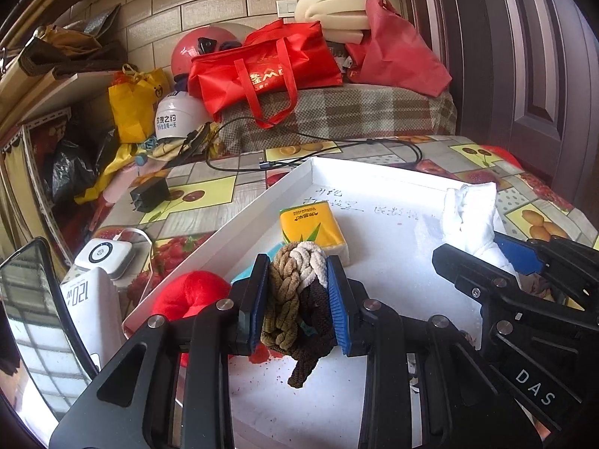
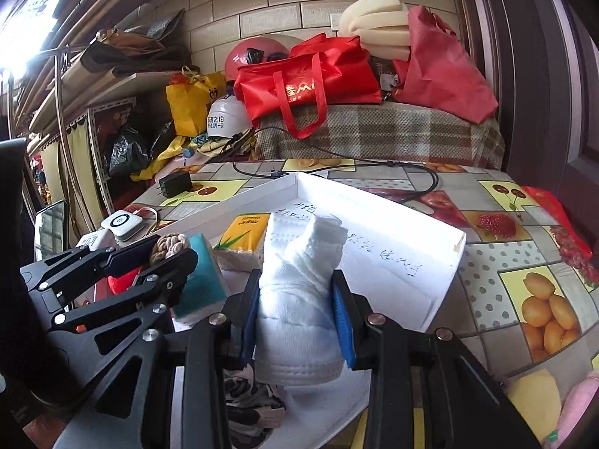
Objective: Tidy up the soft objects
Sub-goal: 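Carry the rope knot and white cloth into the box while both tools open, then withdraw both open tools from the box toward the sponges and pink ball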
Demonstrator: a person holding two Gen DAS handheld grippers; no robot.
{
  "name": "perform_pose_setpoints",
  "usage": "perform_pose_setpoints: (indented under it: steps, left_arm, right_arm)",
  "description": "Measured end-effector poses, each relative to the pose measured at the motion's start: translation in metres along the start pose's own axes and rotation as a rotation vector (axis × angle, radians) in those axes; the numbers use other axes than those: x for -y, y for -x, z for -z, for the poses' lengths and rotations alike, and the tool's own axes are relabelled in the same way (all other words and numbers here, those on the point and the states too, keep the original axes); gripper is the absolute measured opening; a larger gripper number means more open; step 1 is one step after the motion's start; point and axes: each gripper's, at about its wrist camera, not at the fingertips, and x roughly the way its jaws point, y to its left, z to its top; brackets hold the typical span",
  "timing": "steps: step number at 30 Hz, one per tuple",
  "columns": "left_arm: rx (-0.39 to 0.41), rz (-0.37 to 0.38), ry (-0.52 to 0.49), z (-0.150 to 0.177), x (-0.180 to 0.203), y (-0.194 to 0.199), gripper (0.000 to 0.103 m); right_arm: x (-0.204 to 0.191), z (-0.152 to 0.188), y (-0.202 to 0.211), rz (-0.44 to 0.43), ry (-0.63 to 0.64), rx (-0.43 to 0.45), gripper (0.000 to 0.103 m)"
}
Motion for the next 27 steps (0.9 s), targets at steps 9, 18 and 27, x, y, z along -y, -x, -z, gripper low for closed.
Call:
perform_pose_setpoints:
  steps: [9,18,27]
  left_arm:
    - [0.044,-0.048,0.038,0.003,-0.004,0.009,0.032]
    - [0.073,-0.09,0.148,0.005,-0.024,0.018,0.095]
    - [0.118,-0.098,0.149,0.007,-0.023,0.027,0.095]
  right_arm:
    - [-0.001,0.002,0.005,0.015,-0.004,0.023,0.064]
    - [0.016,0.003,0.013,0.036,-0.094,0.056,0.103]
    - [0.01,0.004,0.025,0.045,-0.07,0.119,0.103]
